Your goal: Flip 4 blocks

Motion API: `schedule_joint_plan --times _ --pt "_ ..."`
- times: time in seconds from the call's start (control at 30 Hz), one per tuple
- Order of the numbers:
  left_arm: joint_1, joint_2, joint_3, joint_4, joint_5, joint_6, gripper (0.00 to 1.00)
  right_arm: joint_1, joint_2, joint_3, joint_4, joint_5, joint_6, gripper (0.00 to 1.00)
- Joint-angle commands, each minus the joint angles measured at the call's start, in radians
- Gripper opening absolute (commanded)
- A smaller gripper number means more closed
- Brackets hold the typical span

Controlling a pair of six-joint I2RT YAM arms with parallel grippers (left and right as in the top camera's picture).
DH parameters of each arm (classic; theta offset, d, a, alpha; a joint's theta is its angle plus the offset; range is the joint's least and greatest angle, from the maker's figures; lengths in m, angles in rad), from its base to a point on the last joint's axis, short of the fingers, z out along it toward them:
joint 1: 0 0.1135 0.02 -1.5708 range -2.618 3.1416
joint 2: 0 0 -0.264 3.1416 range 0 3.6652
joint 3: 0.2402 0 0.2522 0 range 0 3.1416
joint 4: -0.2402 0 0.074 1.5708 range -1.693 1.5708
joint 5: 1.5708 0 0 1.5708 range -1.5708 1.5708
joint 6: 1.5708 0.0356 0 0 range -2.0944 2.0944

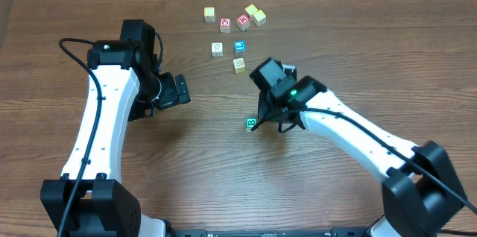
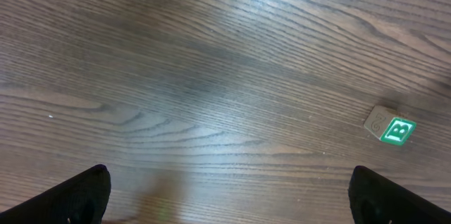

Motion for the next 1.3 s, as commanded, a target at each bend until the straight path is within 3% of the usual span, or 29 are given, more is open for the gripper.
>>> schedule_joint_plan --times 0.0,0.1,0.2,0.4,0.73,0.8,0.9,1.27 --pt "-0.002 -0.009 0.021 0.000 -0.010 -0.018 1.00 -0.001 0.019 -0.079 0.075 -0.041 0.030 0.24" --pt "-0.002 -0.009 0.021 0.000 -0.010 -0.018 1.00 -0.001 0.024 -0.120 0.127 -0.041 0.030 0.26" --pt "-0.002 -0.009 0.021 0.000 -0.011 -0.018 1.00 -0.001 0.024 -0.127 0.140 -0.046 0.030 0.58" --pt "-0.002 -0.009 0.021 0.000 -0.011 -0.018 1.00 -0.004 0.024 -0.125 0.144 -0.063 0.026 0.61" --pt "-0.002 -0.009 0.021 0.000 -0.010 -0.018 1.00 -0.076 -0.070 -0.081 -0.026 -0.109 0.026 0.46" --pt "-0.002 -0.009 0.021 0.000 -0.011 -0.018 1.00 -0.082 -0.077 -0.081 -0.053 -0.151 0.026 0.35" --pt "-0.002 -0.009 0.021 0.000 -0.011 -0.018 0.99 -0.078 -0.072 -0.092 -0.080 -0.176 0.027 0.04" --pt "-0.002 -0.009 0.021 0.000 -0.011 -0.018 1.00 -0.013 -0.060 -0.267 0.100 -0.179 0.260 0.04"
